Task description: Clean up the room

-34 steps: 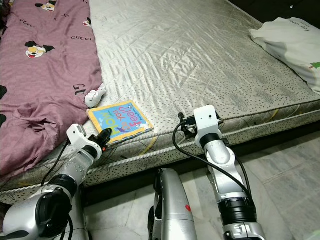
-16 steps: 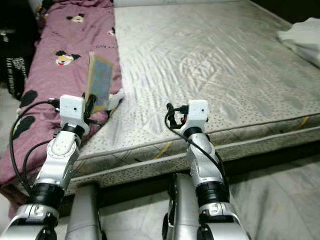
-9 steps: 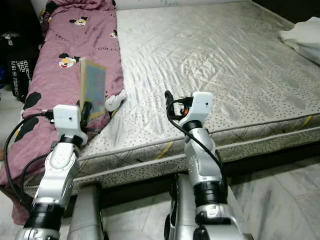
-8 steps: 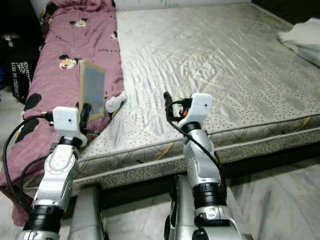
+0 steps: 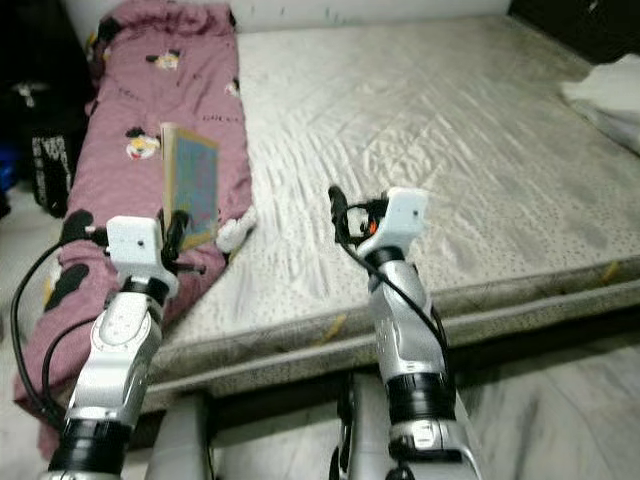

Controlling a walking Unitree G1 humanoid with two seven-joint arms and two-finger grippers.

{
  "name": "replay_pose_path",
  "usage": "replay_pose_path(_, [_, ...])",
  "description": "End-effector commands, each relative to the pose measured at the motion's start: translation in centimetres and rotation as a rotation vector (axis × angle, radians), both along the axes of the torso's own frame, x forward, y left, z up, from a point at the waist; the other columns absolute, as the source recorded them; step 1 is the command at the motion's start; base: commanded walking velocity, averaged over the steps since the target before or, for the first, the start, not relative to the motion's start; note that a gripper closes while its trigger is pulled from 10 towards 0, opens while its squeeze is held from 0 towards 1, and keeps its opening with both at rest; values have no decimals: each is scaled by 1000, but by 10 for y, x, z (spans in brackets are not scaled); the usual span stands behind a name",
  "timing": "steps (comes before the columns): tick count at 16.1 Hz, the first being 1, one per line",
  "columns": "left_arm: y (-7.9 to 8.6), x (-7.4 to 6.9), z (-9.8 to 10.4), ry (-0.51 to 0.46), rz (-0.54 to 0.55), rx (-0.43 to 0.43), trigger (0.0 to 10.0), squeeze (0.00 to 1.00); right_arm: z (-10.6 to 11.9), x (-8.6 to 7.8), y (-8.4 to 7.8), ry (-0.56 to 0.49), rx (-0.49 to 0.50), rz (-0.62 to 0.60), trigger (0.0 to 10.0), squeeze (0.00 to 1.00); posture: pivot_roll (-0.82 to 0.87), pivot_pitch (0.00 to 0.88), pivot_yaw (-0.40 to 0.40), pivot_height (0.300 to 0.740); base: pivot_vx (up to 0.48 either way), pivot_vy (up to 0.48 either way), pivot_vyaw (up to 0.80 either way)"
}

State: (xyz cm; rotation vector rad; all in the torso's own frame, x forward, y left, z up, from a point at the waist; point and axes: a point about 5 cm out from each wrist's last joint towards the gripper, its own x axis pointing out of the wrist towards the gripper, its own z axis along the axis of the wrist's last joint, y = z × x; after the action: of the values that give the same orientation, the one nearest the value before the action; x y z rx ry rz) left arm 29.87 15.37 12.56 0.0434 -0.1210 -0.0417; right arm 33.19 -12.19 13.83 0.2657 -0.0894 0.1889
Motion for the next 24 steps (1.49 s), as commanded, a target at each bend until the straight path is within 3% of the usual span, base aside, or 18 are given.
replay_pose_path(1, [2,4,12,-42,5,-11,10000,0,5,-2,4,-16,0,8,10000,0,80,0,-4,659,0,0,0])
replay_pose_path(8, [-10,5,9,-2,-43,-23,10000,0,8,-5,2,-15,-18,-6,10000,0,58,0,2,738,0,0,0])
replay_pose_path(10, [-11,7,8,9,-10,15,10000,0,5,-7,0,-5,-24,-19,10000,0,55,0,8,740,0,0,0])
replay_pose_path(24, [-20,5,0,50,-86,-9,10000,0,-4,-8,-10,45,-81,-119,10000,0,49,0,6,740,0,0,0])
